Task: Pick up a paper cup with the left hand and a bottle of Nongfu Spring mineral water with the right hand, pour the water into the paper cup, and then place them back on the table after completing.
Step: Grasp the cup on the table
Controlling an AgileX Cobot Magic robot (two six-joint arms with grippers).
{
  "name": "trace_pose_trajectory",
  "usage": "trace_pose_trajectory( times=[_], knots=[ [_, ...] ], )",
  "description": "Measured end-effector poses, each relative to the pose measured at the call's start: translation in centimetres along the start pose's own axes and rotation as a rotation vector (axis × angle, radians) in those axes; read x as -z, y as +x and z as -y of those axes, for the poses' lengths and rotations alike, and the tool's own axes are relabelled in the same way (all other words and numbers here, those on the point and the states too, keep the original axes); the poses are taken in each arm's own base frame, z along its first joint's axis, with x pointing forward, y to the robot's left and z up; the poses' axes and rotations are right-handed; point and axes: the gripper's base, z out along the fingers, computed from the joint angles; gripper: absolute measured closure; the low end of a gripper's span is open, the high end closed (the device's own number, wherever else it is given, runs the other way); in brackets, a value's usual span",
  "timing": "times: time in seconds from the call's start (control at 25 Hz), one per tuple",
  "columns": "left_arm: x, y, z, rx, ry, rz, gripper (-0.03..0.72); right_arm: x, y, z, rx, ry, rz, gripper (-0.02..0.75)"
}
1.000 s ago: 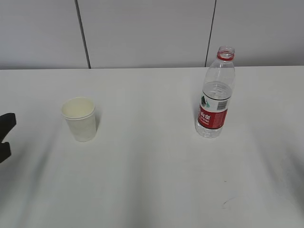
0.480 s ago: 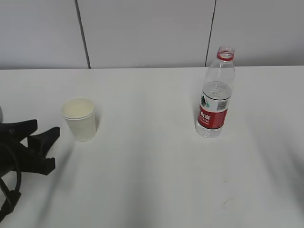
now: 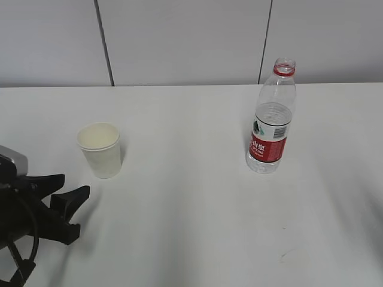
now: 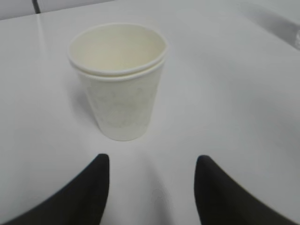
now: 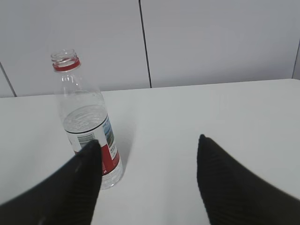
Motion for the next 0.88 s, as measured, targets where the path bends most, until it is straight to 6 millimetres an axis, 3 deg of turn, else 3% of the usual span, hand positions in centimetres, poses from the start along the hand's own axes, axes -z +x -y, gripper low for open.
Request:
trace_pose_trajectory(
  times=[0.16, 0.44, 0.88],
  knots=[
    [-0.1, -0.1, 0.0, -0.002, 0.003, 0.003, 0.303, 0.0, 0.0, 0.0, 0.000, 0.000, 0.000, 0.262],
    [-1.8, -0.4, -0.5, 0.022, -0.007, 0.023, 0.045, 0.0, 0.0, 0.0, 0.000, 0.000, 0.002, 0.262],
    [-7.7, -0.4, -1.9, 0.027, -0.026, 0.052, 0.028, 0.0, 0.0, 0.0, 0.000, 0.000, 0.002, 0.262]
  ],
)
